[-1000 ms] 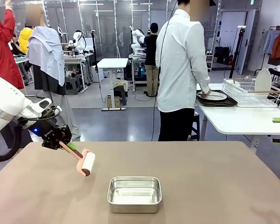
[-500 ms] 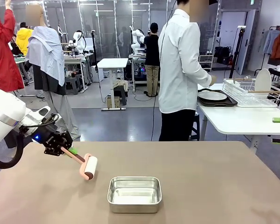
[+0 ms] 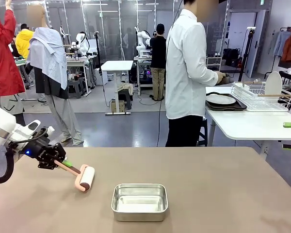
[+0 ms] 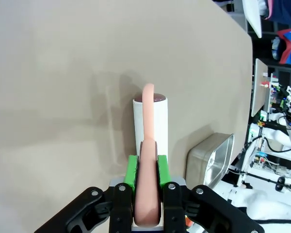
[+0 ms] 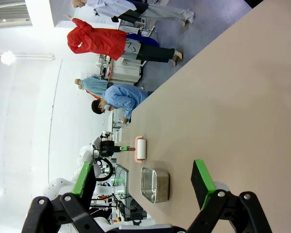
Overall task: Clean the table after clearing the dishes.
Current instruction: When the right (or left) Handle tray is removed, use the right hand (or left hand) to clean the right (or left) side of the table with the Lint Roller.
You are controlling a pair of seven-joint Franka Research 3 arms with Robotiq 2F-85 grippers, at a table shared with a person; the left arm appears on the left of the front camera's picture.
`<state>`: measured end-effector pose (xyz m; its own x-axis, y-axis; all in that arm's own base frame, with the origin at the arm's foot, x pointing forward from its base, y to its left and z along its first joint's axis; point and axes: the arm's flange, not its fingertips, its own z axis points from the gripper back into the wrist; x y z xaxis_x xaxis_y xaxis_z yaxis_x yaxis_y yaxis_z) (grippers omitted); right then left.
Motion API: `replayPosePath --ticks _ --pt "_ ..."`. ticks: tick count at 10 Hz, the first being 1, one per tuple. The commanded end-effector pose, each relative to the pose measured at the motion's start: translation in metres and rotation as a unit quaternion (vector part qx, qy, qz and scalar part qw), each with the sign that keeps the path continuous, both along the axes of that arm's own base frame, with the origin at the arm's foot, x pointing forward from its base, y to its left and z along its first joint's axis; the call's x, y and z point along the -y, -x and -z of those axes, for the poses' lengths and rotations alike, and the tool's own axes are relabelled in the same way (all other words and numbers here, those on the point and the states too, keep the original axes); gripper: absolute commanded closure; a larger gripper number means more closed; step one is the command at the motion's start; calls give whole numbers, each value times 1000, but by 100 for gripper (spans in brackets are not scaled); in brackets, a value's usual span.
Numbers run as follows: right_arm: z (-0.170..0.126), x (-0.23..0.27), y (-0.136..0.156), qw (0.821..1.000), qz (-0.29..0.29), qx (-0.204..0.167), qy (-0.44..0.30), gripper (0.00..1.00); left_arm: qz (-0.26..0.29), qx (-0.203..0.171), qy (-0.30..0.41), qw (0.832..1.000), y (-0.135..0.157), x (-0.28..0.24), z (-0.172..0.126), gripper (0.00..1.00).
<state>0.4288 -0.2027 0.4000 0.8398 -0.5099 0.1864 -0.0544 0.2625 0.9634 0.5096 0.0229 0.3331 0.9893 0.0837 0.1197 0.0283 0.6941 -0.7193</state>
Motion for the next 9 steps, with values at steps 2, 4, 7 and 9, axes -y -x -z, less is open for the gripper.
replayPosePath --ticks 2,4,7,9 --pt "-3 -1 2 1000 -5 0 3 0 3 11 -32 999 0 -44 22 79" --pt "-3 -1 2 1000 -5 0 3 0 -14 7 -46 999 6 -76 17 79" --pt "-3 -1 2 1000 -5 0 3 0 -31 -6 -81 996 15 -122 4 79" --pt "-3 -1 2 1000 -5 0 3 0 -42 -9 -112 993 23 -146 -10 79"
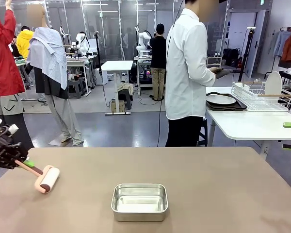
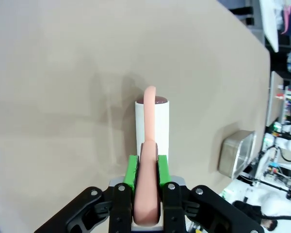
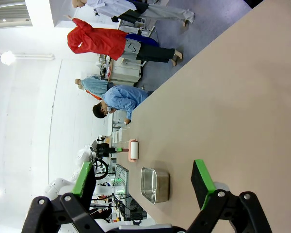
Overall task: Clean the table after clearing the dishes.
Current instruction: When the right (or left) Handle tray is removed, use the right hand (or left hand) to clean the right (or left) side of the table with the Lint Roller.
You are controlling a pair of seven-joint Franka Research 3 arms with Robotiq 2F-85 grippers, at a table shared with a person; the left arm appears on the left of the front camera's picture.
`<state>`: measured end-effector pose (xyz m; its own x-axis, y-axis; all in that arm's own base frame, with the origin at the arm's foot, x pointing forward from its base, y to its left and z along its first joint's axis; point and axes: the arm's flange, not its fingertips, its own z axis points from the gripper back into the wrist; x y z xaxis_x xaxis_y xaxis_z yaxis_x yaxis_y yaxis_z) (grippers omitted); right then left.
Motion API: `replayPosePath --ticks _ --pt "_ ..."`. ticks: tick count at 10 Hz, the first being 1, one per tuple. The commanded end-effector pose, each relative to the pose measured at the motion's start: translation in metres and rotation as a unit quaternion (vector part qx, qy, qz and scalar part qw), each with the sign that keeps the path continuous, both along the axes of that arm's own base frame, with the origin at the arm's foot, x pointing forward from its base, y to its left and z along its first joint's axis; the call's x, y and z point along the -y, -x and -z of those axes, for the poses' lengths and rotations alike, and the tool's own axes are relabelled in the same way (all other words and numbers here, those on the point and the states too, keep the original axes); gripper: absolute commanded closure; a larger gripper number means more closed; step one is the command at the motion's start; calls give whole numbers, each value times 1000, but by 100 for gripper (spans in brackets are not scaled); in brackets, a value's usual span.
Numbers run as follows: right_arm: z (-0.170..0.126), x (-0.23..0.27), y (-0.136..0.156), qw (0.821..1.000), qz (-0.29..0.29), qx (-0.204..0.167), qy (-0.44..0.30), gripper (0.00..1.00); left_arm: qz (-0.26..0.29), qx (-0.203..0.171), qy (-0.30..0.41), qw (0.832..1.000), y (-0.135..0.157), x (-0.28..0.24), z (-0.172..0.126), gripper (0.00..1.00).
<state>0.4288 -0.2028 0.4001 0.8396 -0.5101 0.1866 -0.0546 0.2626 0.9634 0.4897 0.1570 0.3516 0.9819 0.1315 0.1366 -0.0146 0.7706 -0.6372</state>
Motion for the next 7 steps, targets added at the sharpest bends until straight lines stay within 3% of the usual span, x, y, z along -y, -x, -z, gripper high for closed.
replayPosePath --ticks 1,4,7 --pt "-3 -1 2 1000 -5 0 3 0 -20 -18 -76 997 8 -22 3 79" --pt "-3 -1 2 1000 -5 0 3 0 -22 -19 -127 991 25 -32 -32 79" --pt "-3 -1 2 1000 -5 0 3 0 1 37 -114 993 44 -13 -85 79"
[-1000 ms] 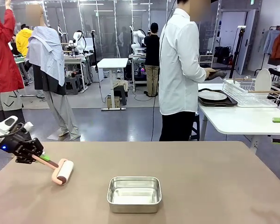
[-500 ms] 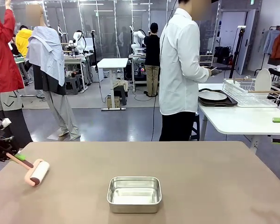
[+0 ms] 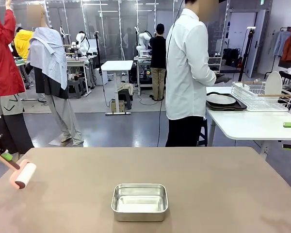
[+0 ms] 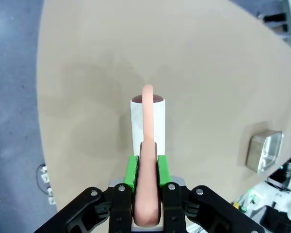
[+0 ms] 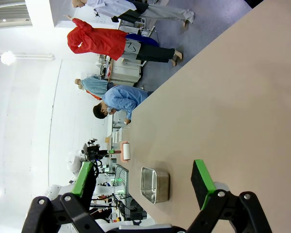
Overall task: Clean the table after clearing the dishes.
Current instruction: When the right (or left) Handle tray is removed, use the right hand (or left hand) to clean the right (or left) side of the table with the Lint Roller.
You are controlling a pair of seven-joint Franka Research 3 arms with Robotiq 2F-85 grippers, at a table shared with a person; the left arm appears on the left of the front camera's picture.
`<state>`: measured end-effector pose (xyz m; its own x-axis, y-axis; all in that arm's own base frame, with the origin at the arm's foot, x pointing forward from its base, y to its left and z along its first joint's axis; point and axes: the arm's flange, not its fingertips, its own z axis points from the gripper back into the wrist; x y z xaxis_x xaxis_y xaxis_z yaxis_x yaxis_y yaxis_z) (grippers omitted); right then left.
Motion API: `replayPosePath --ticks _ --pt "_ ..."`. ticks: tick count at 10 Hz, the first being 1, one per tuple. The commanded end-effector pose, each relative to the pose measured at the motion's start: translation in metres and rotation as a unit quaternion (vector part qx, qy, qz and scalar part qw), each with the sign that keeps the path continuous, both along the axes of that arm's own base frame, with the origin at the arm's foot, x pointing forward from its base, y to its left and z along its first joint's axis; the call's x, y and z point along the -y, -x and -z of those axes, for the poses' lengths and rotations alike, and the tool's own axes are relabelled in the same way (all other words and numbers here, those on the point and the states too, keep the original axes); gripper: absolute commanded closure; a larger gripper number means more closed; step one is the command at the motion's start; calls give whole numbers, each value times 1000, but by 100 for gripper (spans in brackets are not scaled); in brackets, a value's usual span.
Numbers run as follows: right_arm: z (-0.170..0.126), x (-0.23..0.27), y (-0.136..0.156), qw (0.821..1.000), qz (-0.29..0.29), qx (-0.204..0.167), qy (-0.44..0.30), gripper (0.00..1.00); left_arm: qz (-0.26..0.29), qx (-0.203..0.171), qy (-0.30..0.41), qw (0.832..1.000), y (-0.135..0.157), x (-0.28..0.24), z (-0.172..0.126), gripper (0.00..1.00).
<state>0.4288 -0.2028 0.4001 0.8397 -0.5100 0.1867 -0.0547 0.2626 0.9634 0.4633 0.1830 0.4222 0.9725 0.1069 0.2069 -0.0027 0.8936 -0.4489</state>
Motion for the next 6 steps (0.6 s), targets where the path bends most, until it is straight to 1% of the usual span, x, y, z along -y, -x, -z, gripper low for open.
replayPosePath --ticks 1,2,6 --pt "-3 -1 2 1000 -5 0 3 0 22 20 2 1000 29 23 -30 79" --pt "-3 -1 2 1000 -5 0 3 0 0 0 0 1000 0 0 0 79" --pt "-3 -1 2 1000 -5 0 3 0 0 0 0 1000 0 0 0 79"
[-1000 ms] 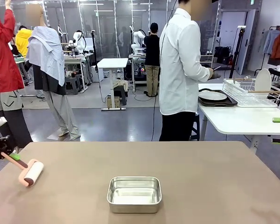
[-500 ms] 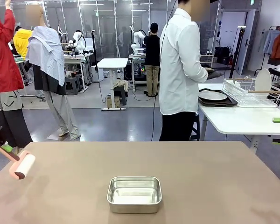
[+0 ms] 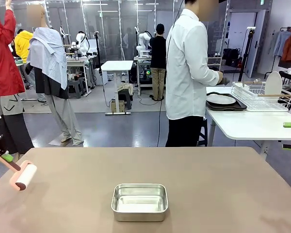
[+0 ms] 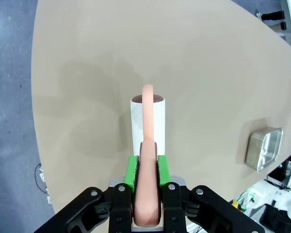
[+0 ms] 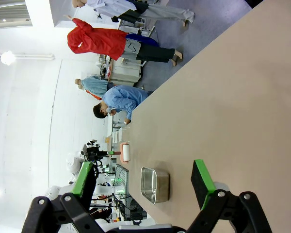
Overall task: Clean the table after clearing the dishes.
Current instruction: Place the Lint Roller back on top of the Airtight Container.
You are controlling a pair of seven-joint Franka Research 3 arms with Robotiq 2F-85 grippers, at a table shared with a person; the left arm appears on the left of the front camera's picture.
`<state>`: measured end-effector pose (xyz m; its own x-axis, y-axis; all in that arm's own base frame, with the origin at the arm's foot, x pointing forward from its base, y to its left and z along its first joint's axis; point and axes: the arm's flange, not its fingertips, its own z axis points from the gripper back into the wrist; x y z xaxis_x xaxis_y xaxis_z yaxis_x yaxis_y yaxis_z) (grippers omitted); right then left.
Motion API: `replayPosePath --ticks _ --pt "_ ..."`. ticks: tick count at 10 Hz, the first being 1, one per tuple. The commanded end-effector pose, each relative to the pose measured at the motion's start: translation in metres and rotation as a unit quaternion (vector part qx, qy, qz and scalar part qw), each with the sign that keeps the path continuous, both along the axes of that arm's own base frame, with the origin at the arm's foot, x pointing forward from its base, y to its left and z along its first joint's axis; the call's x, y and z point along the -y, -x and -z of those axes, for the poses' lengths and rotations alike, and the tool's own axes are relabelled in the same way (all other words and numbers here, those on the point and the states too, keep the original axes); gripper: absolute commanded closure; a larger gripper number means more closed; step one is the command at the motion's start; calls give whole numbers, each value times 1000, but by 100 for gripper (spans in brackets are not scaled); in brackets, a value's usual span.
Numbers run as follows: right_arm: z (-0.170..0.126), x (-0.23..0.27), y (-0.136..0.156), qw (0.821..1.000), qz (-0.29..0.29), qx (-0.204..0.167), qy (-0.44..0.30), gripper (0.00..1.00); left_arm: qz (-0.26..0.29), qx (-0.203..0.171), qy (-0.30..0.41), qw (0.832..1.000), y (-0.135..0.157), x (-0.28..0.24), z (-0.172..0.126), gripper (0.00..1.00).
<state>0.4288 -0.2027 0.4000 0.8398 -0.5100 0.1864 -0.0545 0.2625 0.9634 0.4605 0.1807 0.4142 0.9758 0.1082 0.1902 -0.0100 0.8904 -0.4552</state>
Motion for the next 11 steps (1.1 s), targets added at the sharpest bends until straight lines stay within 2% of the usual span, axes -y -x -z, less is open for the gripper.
replayPosePath --ticks 1,6,7,8,9,11 --pt "-3 -1 2 1000 -5 0 3 0 0 8 -4 1000 -3 -2 -8 79" --pt "-3 -1 2 1000 -5 0 3 0 0 4 -2 1000 -3 -1 -4 79" --pt "-3 -1 2 1000 -5 0 3 0 105 58 -57 991 -20 33 -38 79" --pt "-3 -1 2 1000 -5 0 3 0 200 88 -124 968 -38 89 -77 79" --pt "-3 -1 2 1000 -5 0 3 0 284 108 -165 938 -51 143 -103 79" --pt "-3 -1 2 1000 -5 0 3 0 422 119 -210 874 -64 241 -129 79"
